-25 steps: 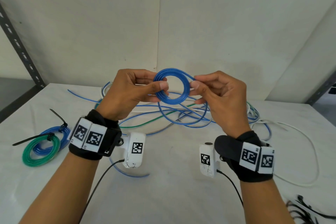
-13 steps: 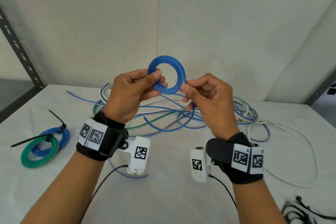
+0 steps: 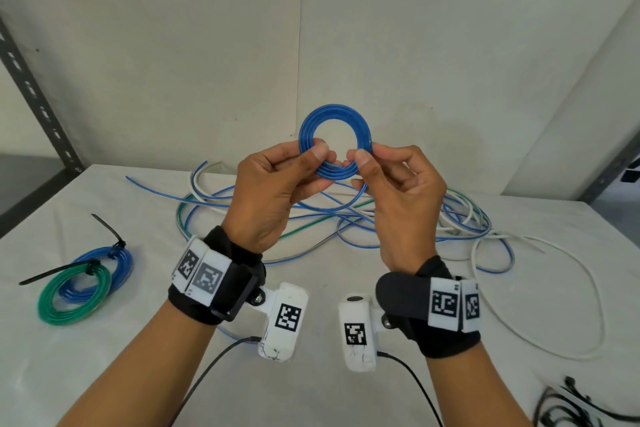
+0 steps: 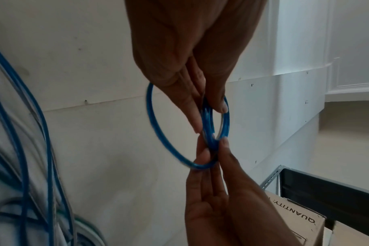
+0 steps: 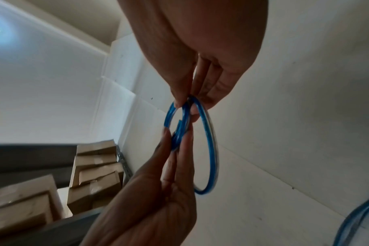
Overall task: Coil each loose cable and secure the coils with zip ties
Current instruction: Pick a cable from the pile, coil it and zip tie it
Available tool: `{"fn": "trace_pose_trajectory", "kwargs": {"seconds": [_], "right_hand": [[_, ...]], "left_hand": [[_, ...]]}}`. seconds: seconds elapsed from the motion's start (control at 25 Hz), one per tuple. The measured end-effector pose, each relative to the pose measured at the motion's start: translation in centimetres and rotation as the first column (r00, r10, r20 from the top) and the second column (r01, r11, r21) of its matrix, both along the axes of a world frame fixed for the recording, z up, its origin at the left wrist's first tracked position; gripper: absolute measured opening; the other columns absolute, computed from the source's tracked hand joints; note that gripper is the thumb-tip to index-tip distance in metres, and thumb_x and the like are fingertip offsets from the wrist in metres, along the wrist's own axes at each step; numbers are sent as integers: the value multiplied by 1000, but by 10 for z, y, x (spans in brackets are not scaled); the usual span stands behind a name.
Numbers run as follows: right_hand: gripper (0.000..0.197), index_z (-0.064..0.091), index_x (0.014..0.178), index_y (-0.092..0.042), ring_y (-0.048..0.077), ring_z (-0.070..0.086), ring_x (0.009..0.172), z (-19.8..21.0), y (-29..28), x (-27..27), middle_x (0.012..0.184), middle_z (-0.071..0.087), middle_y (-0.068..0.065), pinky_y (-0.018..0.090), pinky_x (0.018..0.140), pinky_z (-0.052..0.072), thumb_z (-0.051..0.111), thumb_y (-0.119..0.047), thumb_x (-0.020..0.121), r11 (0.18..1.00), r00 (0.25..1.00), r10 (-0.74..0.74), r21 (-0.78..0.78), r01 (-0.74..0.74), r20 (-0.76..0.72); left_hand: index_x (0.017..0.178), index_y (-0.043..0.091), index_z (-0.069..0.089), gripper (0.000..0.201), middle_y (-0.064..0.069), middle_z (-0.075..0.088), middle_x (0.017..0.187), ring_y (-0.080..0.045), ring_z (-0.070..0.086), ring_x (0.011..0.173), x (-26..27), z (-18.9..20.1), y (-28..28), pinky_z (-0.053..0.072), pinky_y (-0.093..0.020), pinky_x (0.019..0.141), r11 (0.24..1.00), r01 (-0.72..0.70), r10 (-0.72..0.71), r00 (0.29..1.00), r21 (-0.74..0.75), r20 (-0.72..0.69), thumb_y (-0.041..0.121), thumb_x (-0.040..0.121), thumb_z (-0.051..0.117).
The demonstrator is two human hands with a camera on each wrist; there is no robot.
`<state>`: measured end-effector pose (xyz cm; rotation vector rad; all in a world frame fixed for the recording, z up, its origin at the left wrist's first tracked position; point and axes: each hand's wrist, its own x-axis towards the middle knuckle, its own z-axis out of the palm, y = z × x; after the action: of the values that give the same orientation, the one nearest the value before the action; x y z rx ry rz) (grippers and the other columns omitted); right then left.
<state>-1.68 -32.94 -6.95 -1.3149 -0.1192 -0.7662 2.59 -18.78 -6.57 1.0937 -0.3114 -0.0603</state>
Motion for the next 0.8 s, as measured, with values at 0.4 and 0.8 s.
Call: {"fn": "trace_pose_trajectory", "kwargs": {"seconds": [0.4, 0.8], "right_hand": [[13, 74, 86, -24, 15, 70, 78, 2, -46, -4, 81, 74, -7, 37, 75, 57, 81, -13, 84, 677, 972, 49, -708, -202, -231], [12, 75, 97, -13, 17, 74, 73, 12, -51, -5, 85, 77, 3, 21, 69, 54, 76, -6, 87, 888, 995, 44, -452, -81, -91]], "left_hand": [[95, 14, 81, 14, -11, 77, 83, -13, 69, 74, 11, 4, 38, 60, -37, 82, 631, 32, -295, 934, 775, 202, 17, 81, 82], [101, 2, 76, 19, -18, 77, 89, -25, 75, 86, 13, 13, 48, 62, -33, 77, 903, -58, -47, 972, 427, 231, 13, 87, 72]]}}
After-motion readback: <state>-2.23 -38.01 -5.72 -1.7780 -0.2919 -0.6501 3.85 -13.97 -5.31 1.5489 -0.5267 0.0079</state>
